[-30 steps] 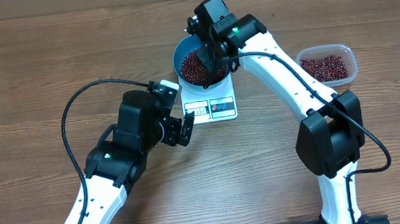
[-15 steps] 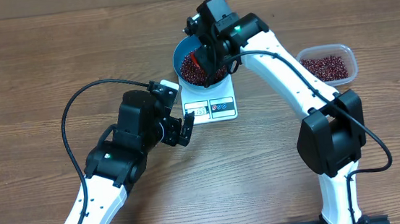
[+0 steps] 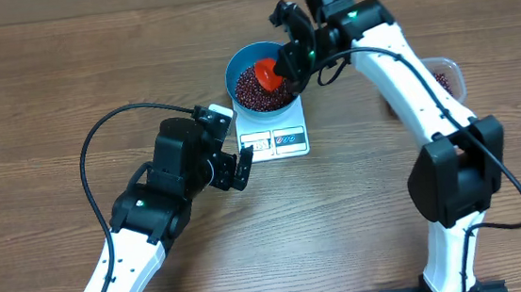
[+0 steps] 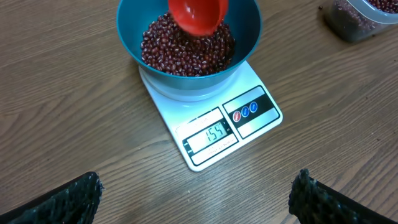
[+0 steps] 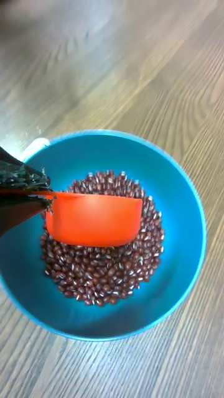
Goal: Scoop item into bowl and weigh 150g on scale
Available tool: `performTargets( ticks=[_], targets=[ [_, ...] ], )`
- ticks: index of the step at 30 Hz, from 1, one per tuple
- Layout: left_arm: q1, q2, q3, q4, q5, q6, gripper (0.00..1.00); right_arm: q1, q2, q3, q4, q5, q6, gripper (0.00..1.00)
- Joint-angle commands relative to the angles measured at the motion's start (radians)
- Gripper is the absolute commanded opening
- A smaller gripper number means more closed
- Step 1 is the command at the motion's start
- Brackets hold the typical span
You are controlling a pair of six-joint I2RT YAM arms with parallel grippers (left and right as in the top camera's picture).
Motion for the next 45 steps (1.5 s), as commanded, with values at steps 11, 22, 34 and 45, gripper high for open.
performTargets(
  ticks=[11, 22, 34, 45],
  targets=[
    [0.003, 0.008, -0.004, 0.000, 0.006, -0.010, 1.00, -0.063, -0.086, 0.024, -0.005, -0.135, 0.003, 0.04],
    [0.003, 0.008, -0.004, 0.000, 0.006, -0.010, 1.00, 0.044, -0.073, -0.039, 0.056, 0.238, 0.029, 0.04],
    [0.004, 0.008, -0.004, 0.000, 0.006, -0.010, 1.00, 0.117, -0.009, -0.076, 0.130, 0.389, 0.026, 0.04],
    [0.004, 0.008, -0.004, 0.000, 0.006, -0.010, 1.00, 0.126, -0.004, -0.097, 0.120, 0.307, 0.030, 0.04]
  ],
)
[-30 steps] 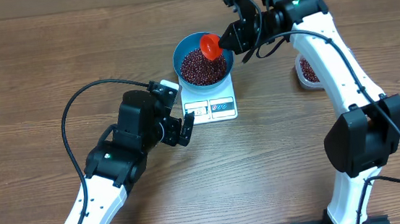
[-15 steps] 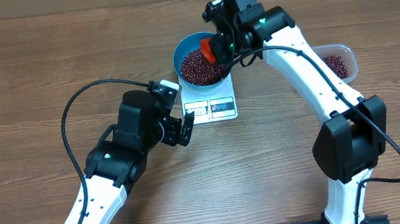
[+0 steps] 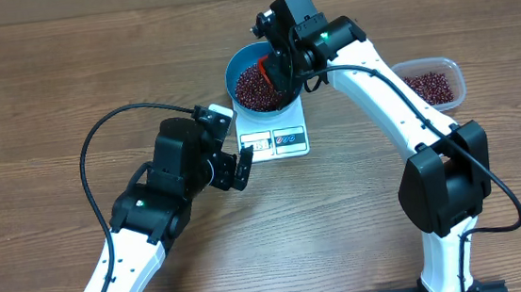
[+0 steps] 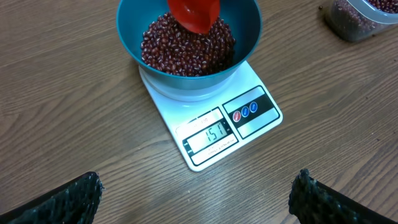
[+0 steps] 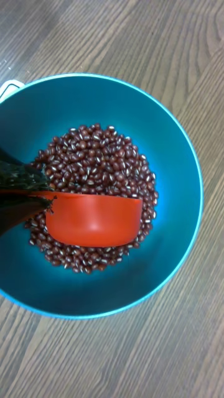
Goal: Scoop item into bowl and weigh 150g on scale
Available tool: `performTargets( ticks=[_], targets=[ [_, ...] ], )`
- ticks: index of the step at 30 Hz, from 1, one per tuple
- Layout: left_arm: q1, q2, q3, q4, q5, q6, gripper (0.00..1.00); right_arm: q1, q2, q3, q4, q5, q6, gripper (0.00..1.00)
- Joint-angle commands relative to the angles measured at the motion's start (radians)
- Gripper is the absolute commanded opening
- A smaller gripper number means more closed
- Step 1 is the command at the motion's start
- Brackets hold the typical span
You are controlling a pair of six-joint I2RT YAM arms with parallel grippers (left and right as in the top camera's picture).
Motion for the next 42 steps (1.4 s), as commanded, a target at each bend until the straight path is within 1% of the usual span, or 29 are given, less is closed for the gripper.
performTargets(
  ticks=[1, 8, 15, 21, 24, 35, 42],
  targets=[
    [0.003, 0.008, -0.004, 0.000, 0.006, -0.010, 0.99, 0.006, 0.005, -0.033, 0.006, -0.029, 0.006, 0.04],
    [0.004, 0.008, -0.004, 0.000, 0.006, -0.010, 1.00, 0.006, 0.014, -0.037, 0.005, -0.032, 0.006, 0.04],
    [0.004, 0.008, -0.004, 0.000, 0.006, -0.010, 0.99, 0.006, 0.014, -0.037, -0.014, -0.142, 0.006, 0.03],
    [0.004, 0.008, -0.004, 0.000, 0.006, -0.010, 0.99, 0.006, 0.014, -0.037, -0.023, -0.154, 0.007, 0.04],
    [0.003, 0.008, -0.004, 0.000, 0.006, -0.010, 1.00, 0.002, 0.014, -0.037, -0.022, -0.190, 0.007, 0.04],
    [0.004, 0.008, -0.004, 0.000, 0.006, -0.010, 1.00, -0.111, -0.012, 0.032, -0.064, -0.397, 0.029, 0.04],
    [0.004, 0.008, -0.004, 0.000, 0.006, -0.010, 0.99, -0.169, -0.058, 0.032, -0.069, -0.460, 0.029, 0.04]
  ],
)
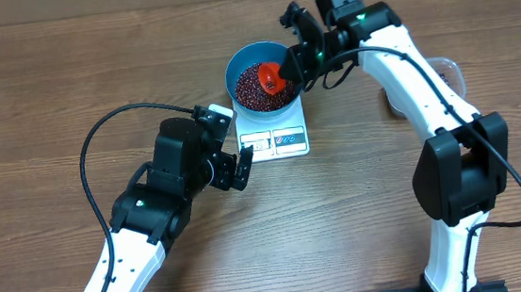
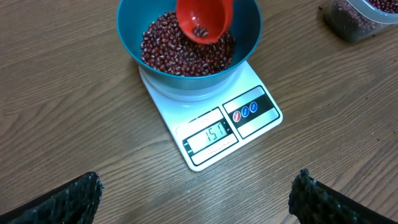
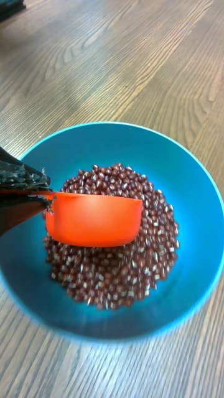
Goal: Scoop item into bowl and weigh 150g on scale
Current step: 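Lift the scoop and carry it right to the bean tub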
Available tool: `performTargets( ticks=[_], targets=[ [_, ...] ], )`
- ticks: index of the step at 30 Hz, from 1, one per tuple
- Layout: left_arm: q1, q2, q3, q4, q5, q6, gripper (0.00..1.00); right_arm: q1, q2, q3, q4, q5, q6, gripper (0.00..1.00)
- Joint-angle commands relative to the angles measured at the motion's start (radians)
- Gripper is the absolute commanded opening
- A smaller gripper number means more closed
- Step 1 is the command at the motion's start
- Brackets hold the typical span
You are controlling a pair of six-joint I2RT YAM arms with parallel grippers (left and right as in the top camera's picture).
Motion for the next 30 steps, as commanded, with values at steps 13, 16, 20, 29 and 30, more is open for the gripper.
performTargets(
  ticks=[13, 16, 20, 29, 30],
  targets=[
    [0.004, 0.008, -0.004, 0.000, 0.006, -0.010, 1.00, -0.017, -0.127, 0.035, -0.008, -0.061, 0.003, 0.04],
    [0.004, 0.008, -0.004, 0.000, 0.006, -0.010, 0.99, -0.017, -0.143, 0.035, -0.008, -0.060, 0.003, 0.04],
    [0.003, 0.008, -0.004, 0.000, 0.006, -0.010, 1.00, -0.014, -0.154, 0.035, -0.010, -0.045, 0.003, 0.04],
    [0.004, 0.008, -0.004, 0.000, 0.006, -0.010, 1.00, -0.050, -0.178, 0.035, -0.043, -0.198, 0.001, 0.04],
    [0.004, 0.008, -0.004, 0.000, 0.006, -0.010, 1.00, -0.066, -0.184, 0.035, -0.052, -0.232, -0.004, 0.04]
  ],
)
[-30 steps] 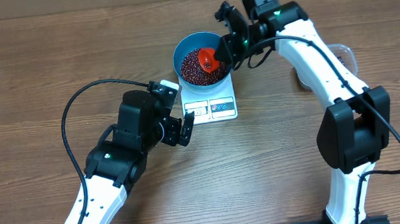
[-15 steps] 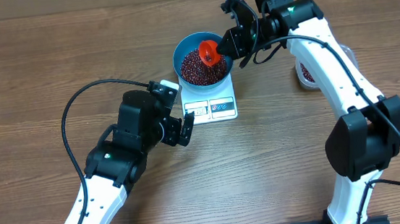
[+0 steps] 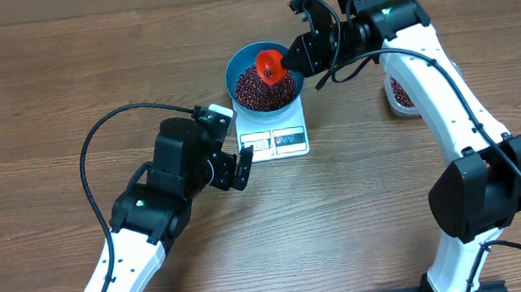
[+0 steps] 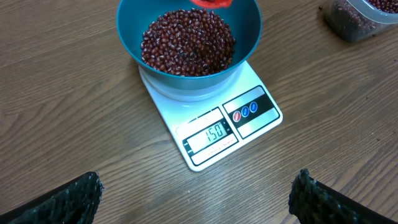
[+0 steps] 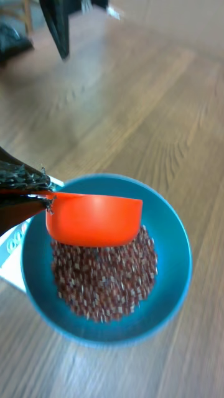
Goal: Scoop item into bowl and weigh 150g on scale
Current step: 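Lift the scoop and carry it right to the bean tub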
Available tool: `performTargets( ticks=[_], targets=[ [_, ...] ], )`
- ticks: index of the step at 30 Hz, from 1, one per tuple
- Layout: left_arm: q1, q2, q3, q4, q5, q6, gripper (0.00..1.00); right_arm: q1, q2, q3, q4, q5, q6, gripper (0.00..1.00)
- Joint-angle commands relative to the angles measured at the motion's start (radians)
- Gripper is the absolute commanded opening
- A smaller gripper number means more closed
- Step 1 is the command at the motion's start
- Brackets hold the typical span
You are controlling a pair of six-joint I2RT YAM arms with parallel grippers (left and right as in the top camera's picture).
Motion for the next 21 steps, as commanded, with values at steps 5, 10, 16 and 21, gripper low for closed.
performTargets(
  ticks=[5, 10, 16, 21],
  targets=[
    [0.003, 0.008, -0.004, 0.000, 0.006, -0.010, 1.00, -0.142, -0.097, 0.034, -0.089, -0.297, -0.059, 0.04],
    [0.003, 0.008, -0.004, 0.000, 0.006, -0.010, 1.00, -0.278, -0.111, 0.034, -0.184, -0.400, -0.086, 0.04],
    [0.003, 0.008, -0.004, 0.000, 0.006, -0.010, 1.00, -0.493, -0.112, 0.034, -0.352, -0.433, -0.218, 0.04],
    [0.003, 0.008, -0.004, 0.000, 0.006, -0.010, 1.00, -0.632, -0.111, 0.034, -0.409, -0.337, -0.260, 0.04]
  ],
)
